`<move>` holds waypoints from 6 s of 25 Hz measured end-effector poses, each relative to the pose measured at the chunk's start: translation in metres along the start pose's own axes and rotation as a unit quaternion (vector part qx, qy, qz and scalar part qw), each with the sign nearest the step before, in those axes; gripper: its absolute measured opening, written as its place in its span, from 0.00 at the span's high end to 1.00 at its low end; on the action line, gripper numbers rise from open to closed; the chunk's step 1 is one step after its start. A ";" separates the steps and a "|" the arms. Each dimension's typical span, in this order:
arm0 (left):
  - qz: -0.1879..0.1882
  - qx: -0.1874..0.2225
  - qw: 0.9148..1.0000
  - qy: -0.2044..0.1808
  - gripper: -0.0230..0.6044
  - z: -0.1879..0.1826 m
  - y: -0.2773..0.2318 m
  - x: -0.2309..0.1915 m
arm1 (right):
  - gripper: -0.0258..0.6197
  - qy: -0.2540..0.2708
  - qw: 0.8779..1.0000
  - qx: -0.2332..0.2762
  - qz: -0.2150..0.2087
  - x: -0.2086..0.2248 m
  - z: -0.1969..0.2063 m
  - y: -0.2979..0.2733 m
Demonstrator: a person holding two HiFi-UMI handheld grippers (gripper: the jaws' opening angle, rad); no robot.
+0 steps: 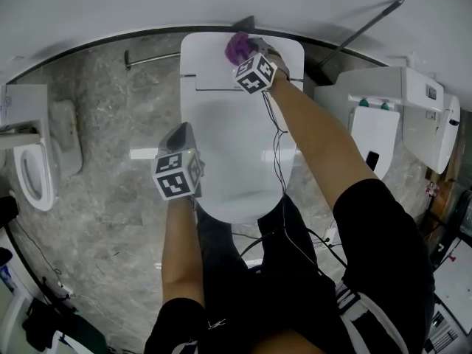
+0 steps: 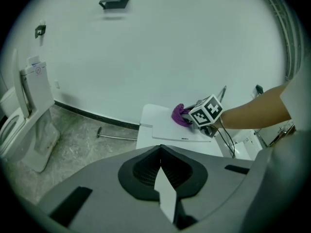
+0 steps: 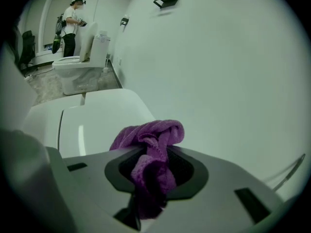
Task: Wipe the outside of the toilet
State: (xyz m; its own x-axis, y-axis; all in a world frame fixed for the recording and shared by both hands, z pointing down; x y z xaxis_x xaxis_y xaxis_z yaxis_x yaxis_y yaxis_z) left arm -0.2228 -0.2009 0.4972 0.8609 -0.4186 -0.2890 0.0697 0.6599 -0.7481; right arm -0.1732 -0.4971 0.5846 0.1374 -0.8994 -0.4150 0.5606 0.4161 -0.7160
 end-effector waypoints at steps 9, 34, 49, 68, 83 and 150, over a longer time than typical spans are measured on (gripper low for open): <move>0.024 -0.012 0.999 -0.024 0.95 0.000 -0.036 0.087 | 0.79 -0.024 1.000 0.004 0.013 0.046 0.072 0.025; 0.029 -0.038 0.998 -0.045 0.95 0.014 -0.092 0.219 | 0.80 -0.153 0.985 0.076 -0.011 0.131 0.203 0.059; 0.079 -0.081 0.990 -0.081 0.95 0.013 -0.158 0.286 | 0.80 -0.230 0.964 0.075 -0.108 0.111 0.281 0.006; 0.081 -0.103 0.989 -0.068 0.96 0.047 -0.160 0.299 | 0.80 -0.272 0.951 0.017 -0.145 0.090 0.305 -0.022; 0.100 -0.133 0.977 -0.132 0.95 0.104 -0.135 0.271 | 0.82 -0.309 0.935 -0.008 -0.172 0.003 0.350 0.017; 0.040 -0.137 0.990 0.000 0.95 0.453 0.174 0.153 | 0.82 -0.273 0.936 -0.100 -0.199 -0.424 0.370 0.329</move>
State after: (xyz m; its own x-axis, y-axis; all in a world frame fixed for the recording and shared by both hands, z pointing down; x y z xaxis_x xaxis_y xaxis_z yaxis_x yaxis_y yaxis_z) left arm 0.1489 0.1320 0.5935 0.8585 -0.3713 -0.3537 -0.1384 0.4963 -0.8570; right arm 0.2550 -0.0285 0.7325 0.3780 -0.9003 0.2159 0.4994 0.0019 -0.8664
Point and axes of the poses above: the fingertips, and each gripper's own axes: y backward along the fingers, x to its right, z out of its underside, the point moved 7 cm from there along y, backward along the fingers, and after that the axes turned 1 degree about y, right-handed, at the moved point
